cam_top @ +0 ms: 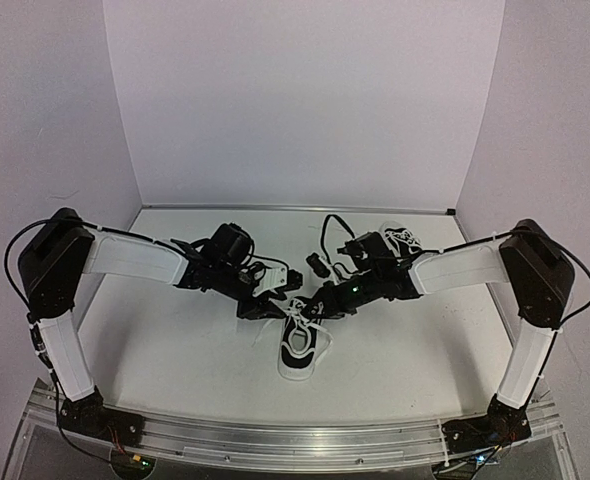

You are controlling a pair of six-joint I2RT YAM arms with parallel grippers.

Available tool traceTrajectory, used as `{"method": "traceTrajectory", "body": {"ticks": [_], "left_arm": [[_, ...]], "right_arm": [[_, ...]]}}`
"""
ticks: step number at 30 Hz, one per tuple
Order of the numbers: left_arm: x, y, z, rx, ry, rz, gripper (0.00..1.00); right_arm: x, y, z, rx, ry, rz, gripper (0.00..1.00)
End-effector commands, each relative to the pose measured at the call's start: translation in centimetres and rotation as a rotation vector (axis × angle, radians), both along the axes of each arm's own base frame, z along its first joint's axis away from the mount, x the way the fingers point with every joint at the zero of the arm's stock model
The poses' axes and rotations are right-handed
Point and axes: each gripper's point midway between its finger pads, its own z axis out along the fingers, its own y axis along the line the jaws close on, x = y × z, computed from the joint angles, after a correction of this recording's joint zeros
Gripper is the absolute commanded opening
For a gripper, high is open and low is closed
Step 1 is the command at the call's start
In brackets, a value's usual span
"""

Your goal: Tie the shoes

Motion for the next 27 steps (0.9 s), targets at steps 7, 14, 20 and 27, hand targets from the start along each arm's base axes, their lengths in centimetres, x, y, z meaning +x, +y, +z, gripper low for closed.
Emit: {"method": "traceTrajectory", "body": {"ticks": [7,14,20,27], "left_arm": [[-0.3,-1.0,0.6,-0.014,0.020,-0.019,0.08],[-0.3,-0.7,0.5,-0.010,0.030,0.007,0.00],[-0.3,-0.2,0.0,0.006,0.032,0.031,0.00],[0.2,0.8,-0.5,0.035,0.008,0.085,0.00]], "right_arm": [[1.9,-1.1,3.3,0.007,-0.110,-0.084,0.00],[2.3,-2.4,2.5,-0.033,-0.107,-0.134,0.00],[2.3,-3.6,1.6,-0.078,-0.106,-0.174,0.00],[2.5,-5.4,1.2,-0.112,-0.109,-0.223,0.00]]}}
